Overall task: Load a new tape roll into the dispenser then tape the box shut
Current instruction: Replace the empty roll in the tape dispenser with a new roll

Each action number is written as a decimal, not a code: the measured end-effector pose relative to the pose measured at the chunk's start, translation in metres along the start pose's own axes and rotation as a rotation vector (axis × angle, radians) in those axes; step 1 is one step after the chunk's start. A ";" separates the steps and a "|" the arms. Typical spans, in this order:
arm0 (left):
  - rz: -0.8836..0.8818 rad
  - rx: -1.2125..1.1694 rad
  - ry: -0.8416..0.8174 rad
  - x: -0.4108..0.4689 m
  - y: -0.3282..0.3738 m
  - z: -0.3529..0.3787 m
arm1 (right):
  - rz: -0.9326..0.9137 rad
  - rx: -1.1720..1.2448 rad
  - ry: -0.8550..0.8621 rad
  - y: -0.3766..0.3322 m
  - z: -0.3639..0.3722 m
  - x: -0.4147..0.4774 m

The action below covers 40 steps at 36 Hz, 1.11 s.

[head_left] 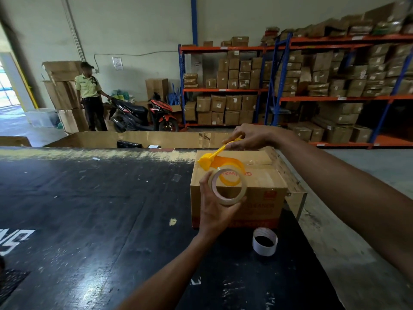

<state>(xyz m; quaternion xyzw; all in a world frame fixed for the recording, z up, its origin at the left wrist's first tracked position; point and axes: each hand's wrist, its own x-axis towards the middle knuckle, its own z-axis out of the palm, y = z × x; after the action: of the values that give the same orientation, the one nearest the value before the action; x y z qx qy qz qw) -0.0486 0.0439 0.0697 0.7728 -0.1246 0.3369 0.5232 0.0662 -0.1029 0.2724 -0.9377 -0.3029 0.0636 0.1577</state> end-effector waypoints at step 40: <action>-0.022 -0.004 0.299 0.039 0.044 0.043 | 0.069 0.048 0.039 -0.020 0.014 -0.033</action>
<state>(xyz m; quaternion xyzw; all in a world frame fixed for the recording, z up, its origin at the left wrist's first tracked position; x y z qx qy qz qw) -0.0271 -0.0067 0.1175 0.7144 -0.0376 0.4421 0.5411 0.0260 -0.1035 0.2667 -0.9446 -0.2654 0.0581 0.1839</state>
